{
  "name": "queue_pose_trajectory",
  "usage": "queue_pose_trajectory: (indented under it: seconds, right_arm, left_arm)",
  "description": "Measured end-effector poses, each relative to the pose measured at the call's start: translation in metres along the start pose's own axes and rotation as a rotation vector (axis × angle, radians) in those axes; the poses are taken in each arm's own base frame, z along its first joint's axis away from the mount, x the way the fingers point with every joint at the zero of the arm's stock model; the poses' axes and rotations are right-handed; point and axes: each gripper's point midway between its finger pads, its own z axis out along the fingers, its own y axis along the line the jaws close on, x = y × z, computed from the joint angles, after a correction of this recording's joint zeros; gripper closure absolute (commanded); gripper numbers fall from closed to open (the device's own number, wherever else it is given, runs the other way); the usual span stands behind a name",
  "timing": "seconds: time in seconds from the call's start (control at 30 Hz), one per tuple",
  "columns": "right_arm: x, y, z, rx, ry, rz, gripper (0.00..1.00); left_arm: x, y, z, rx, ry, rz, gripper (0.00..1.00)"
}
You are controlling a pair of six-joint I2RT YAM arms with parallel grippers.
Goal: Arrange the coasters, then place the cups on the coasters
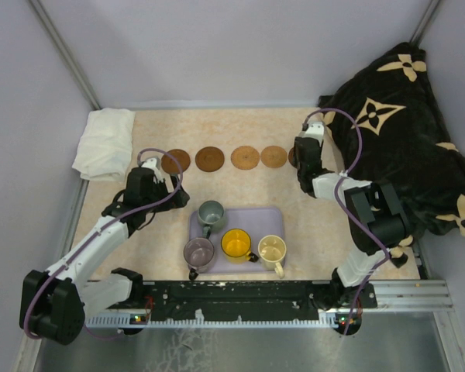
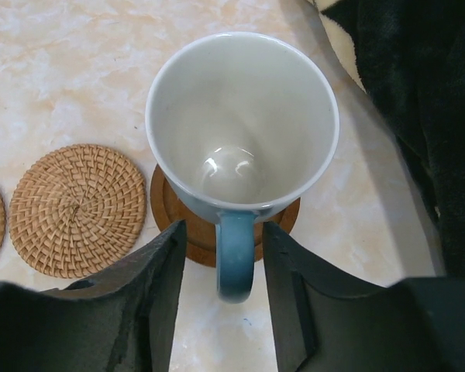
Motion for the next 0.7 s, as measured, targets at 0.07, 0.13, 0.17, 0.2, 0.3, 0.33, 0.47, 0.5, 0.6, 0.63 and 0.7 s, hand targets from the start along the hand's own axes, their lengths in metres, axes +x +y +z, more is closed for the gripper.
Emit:
queue_pose_trajectory:
  seconds: [0.07,0.13,0.17,0.2,0.3,0.33,0.47,0.5,0.6,0.63,0.7]
  right_arm:
    - [0.0006,0.0003,0.0007,0.000,0.003,0.000,0.48]
    - [0.0013,0.0000,0.0006,0.002,0.005,0.001,0.42]
    - [0.0015,-0.0002,0.0006,0.004,0.006,0.004,0.40]
    - [0.0025,-0.0007,0.0004,0.007,0.010,0.004,0.40]
    - [0.0036,-0.0018,0.0003,0.013,0.014,0.008,0.39]
    - [0.0036,-0.0018,0.0002,0.014,0.014,0.012,0.39]
    - [0.0048,-0.0033,-0.0003,0.022,0.018,0.014,0.40]
    - [0.0053,-0.0040,-0.0009,0.025,0.021,0.015,0.40]
    - [0.0051,-0.0055,-0.0028,0.031,0.024,0.018,0.43]
    - [0.0048,-0.0061,-0.0036,0.032,0.023,0.019,0.44]
    - [0.0051,-0.0081,-0.0059,0.038,0.024,0.024,0.45]
  left_arm:
    - [0.0002,0.0001,0.0004,0.000,0.001,0.000,0.00]
    - [0.0007,0.0004,0.0011,-0.002,0.003,0.000,0.00]
    - [0.0010,0.0005,0.0014,-0.002,0.004,0.000,0.00]
    - [0.0013,0.0006,0.0017,-0.002,0.006,0.000,0.00]
    - [0.0025,0.0008,0.0027,-0.003,0.012,0.000,0.00]
    - [0.0029,0.0007,0.0028,-0.002,0.013,0.000,0.00]
    - [0.0030,0.0001,0.0030,0.001,0.014,0.000,0.00]
    - [0.0030,0.0000,0.0030,0.001,0.014,0.000,0.00]
    - [0.0026,-0.0002,0.0030,0.002,0.013,0.000,0.00]
    - [0.0026,-0.0002,0.0030,0.002,0.013,0.000,0.00]
    - [0.0028,-0.0001,0.0031,0.002,0.013,0.000,0.00]
